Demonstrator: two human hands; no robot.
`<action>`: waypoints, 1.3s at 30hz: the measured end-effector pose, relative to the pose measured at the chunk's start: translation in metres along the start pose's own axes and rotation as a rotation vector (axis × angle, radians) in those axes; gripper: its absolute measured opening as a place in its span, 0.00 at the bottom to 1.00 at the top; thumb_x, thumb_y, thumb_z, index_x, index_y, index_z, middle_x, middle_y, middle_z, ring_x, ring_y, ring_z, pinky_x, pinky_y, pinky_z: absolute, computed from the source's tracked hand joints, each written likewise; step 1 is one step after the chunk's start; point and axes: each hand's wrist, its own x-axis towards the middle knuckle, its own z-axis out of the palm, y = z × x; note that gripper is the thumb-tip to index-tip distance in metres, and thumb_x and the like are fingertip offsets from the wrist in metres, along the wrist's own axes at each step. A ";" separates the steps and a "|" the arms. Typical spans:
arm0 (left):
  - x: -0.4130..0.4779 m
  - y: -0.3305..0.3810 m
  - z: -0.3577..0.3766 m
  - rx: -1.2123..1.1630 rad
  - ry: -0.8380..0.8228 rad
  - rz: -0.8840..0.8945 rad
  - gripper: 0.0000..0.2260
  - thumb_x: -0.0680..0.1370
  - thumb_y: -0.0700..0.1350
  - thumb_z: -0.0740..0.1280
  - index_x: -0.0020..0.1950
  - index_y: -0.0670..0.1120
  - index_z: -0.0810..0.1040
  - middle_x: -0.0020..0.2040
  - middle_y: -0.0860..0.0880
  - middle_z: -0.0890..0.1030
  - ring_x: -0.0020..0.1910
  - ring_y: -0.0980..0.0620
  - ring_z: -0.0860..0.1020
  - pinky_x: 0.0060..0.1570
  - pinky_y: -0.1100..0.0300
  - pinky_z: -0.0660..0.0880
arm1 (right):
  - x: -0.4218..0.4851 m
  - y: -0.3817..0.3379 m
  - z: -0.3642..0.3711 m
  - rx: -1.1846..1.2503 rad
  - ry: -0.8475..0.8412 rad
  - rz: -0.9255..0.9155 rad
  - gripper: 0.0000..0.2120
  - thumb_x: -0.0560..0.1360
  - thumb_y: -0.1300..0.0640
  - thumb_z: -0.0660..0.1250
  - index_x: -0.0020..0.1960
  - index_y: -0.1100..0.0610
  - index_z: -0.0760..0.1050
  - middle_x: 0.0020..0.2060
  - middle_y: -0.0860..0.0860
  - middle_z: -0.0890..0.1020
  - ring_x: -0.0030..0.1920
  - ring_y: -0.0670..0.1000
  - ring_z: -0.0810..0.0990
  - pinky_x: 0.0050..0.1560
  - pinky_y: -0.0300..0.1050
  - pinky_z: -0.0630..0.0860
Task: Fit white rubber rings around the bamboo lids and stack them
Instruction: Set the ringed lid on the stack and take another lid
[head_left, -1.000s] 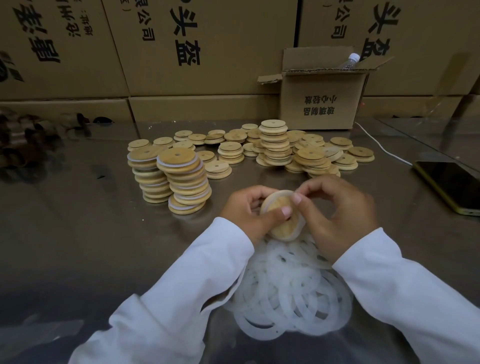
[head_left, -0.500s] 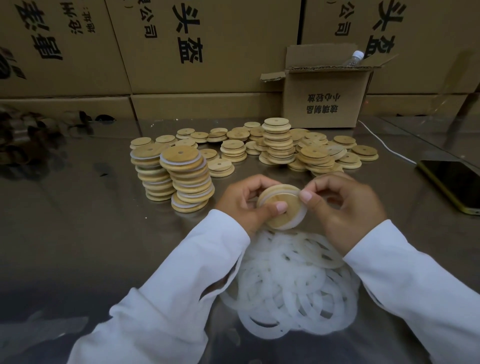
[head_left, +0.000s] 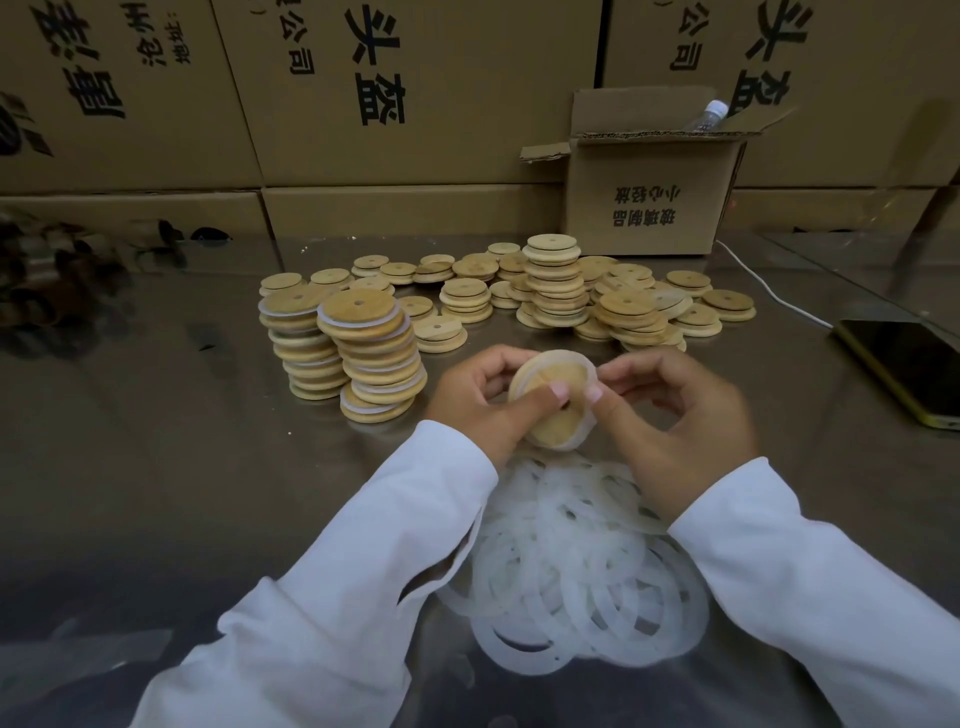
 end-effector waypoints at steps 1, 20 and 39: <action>0.000 0.000 0.000 -0.013 0.006 -0.010 0.07 0.70 0.38 0.72 0.44 0.49 0.80 0.44 0.45 0.83 0.47 0.48 0.81 0.44 0.56 0.79 | 0.000 0.001 0.001 -0.012 0.005 -0.004 0.05 0.68 0.57 0.72 0.40 0.49 0.77 0.35 0.41 0.81 0.39 0.40 0.79 0.45 0.29 0.72; 0.004 0.004 -0.007 0.060 -0.066 0.111 0.09 0.74 0.36 0.67 0.48 0.48 0.76 0.43 0.51 0.81 0.40 0.60 0.80 0.39 0.68 0.76 | 0.013 0.001 -0.009 0.066 -0.100 0.225 0.07 0.69 0.57 0.72 0.33 0.49 0.78 0.28 0.38 0.80 0.34 0.36 0.77 0.38 0.29 0.71; 0.002 -0.004 -0.003 -0.064 0.057 0.012 0.08 0.70 0.36 0.71 0.45 0.48 0.79 0.40 0.50 0.84 0.39 0.54 0.82 0.40 0.63 0.77 | 0.002 0.004 0.000 -0.057 0.040 0.006 0.06 0.68 0.55 0.73 0.40 0.46 0.78 0.34 0.40 0.81 0.38 0.39 0.79 0.42 0.30 0.74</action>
